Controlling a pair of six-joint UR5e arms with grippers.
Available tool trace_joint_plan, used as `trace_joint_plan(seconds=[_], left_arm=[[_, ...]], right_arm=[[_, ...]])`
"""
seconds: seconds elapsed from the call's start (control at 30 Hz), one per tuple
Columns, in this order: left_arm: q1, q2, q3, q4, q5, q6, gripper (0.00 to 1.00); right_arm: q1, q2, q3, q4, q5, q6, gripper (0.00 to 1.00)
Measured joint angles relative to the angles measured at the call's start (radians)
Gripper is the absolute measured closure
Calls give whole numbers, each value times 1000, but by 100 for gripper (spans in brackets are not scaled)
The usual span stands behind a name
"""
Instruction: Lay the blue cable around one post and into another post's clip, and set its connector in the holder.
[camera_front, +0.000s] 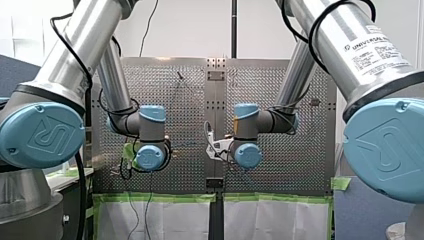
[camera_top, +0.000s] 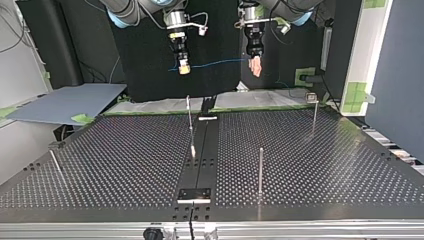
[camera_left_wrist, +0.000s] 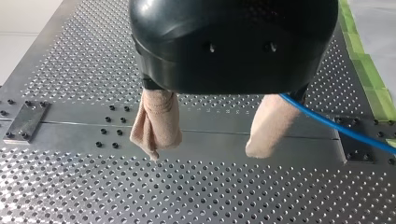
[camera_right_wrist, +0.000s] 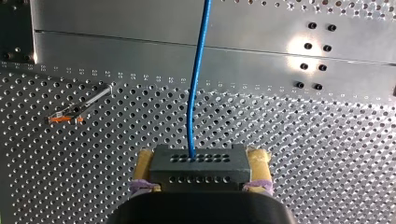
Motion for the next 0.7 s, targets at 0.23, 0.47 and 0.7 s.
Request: trace_joint_plan(seconds=[0.23,0.47,0.7], left_arm=[[0,0,0,0,0,0,0],[0,0,0,0,0,0,0],[-4,0,8,1,3,-4,0]], right_arm=[[0,0,0,0,0,0,80],[0,0,0,0,0,0,80],[-4,25,7,23,-4,2,80]])
